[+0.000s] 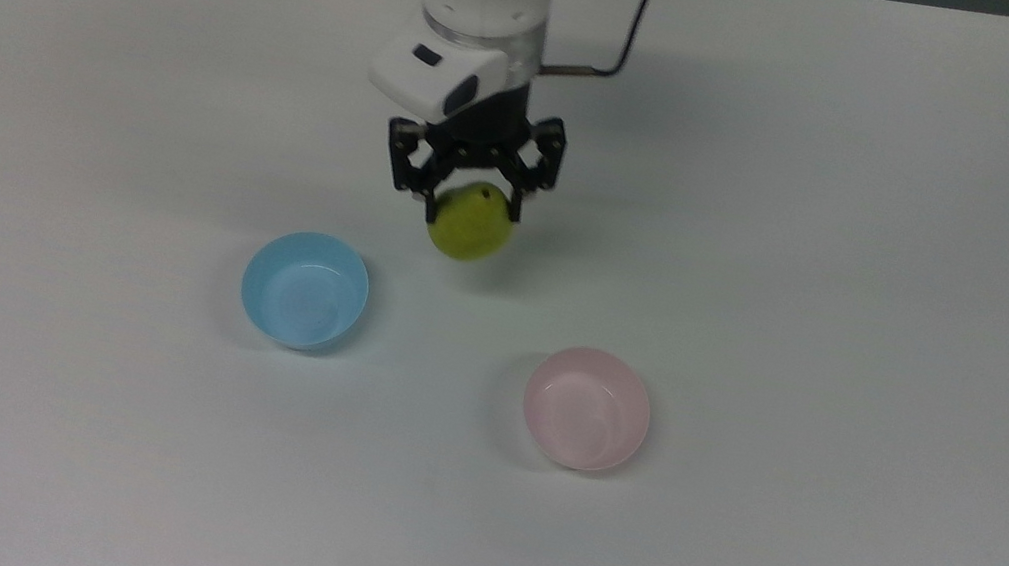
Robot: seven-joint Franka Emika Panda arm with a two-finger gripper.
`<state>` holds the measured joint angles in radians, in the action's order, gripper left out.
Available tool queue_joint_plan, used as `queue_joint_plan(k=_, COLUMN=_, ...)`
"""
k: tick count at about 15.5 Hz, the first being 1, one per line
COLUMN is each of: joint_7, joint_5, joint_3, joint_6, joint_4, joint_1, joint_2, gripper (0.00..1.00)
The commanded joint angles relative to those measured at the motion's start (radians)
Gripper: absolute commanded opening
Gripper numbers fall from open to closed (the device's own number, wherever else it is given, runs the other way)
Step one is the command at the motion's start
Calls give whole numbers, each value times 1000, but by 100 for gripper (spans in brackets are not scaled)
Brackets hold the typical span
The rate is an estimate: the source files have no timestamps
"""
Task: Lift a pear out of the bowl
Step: 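Lift the held pear up out of the pink bowl and hold it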
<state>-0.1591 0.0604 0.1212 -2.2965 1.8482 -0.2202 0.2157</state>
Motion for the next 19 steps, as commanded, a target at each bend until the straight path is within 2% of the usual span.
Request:
queue_joint_plan(k=1, joint_7=-94, joint_5=-10, joint_3=-38, joint_6=15, joint_4=135, joint_1=67, joint_2=-59, gripper=39)
queue_joint_plan(k=7, joint_7=-123, joint_5=-79, joint_3=-37, joint_6=66, joint_4=134, joint_1=91, joint_2=0, gripper=40)
queue_joint_plan(k=9, joint_7=-137, joint_5=-96, joint_3=-37, joint_6=69, joint_4=135, joint_1=97, joint_2=11, gripper=44)
queue_joint_plan(k=10, joint_7=-149, joint_5=-97, joint_3=-35, joint_6=72, joint_4=135, joint_1=101, joint_2=16, gripper=48)
queue_joint_plan(k=14, joint_7=-160, joint_5=-99, joint_3=-28, joint_6=101, joint_4=131, joint_1=102, joint_2=19, gripper=93)
queue_joint_plan(k=15, joint_7=-160, joint_5=-100, joint_3=-26, joint_6=126, joint_4=126, joint_1=102, joint_2=16, gripper=100)
queue_joint_plan(k=17, joint_7=-157, joint_5=-100, joint_3=-25, joint_6=181, joint_4=111, joint_1=102, joint_2=5, gripper=100)
queue_joint_plan(k=19, joint_7=-143, joint_5=-100, joint_3=-23, joint_6=263, joint_4=45, joint_1=104, joint_2=-13, gripper=100)
